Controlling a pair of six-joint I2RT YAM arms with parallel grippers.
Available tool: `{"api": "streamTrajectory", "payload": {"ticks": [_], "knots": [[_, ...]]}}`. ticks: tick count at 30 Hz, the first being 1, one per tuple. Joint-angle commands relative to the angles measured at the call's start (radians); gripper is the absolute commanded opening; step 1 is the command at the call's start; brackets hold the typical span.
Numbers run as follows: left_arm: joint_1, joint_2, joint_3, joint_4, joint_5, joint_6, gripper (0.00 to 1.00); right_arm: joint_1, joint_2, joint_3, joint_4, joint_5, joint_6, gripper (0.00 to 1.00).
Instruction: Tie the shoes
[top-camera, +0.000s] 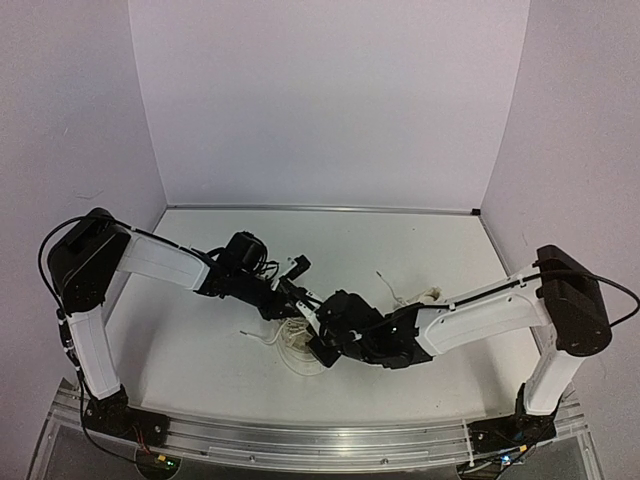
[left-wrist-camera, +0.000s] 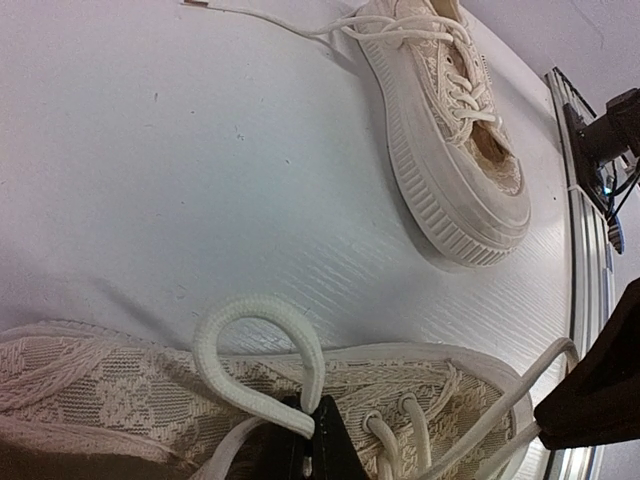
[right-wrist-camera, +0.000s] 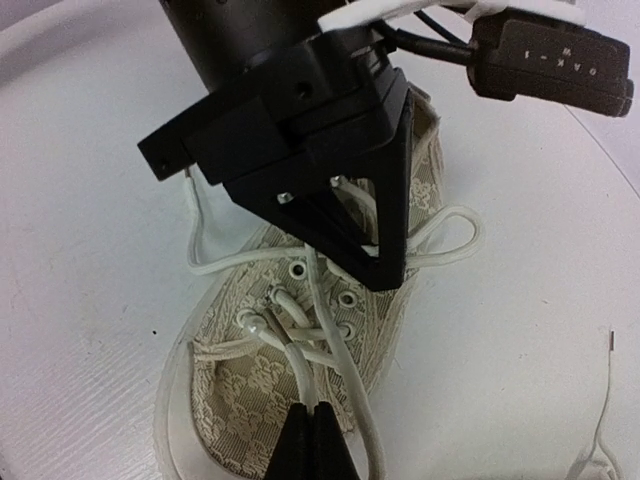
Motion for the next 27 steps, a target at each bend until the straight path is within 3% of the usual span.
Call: {"api": "streamTrajectory", "payload": {"ticks": [1,15,27], "knots": [[-0.01,-0.066,-0.018,-0.001,-0.009,-0.003,0.0,-0.005,-0.063,-0.037,0.05,-0.021,0.05,0.0],[-0.009,-0.094,-0.07,0.048,-0.037,0.009,0.0,-0.116,-0.23,-0.233,0.093,-0.08,0.171,0.0],[-0.008,-0.129,-0.132,0.123,-0.071,0.032,0.0,-0.195,-0.215,-0.262,0.098,-0.113,0.241,0.0]]}}
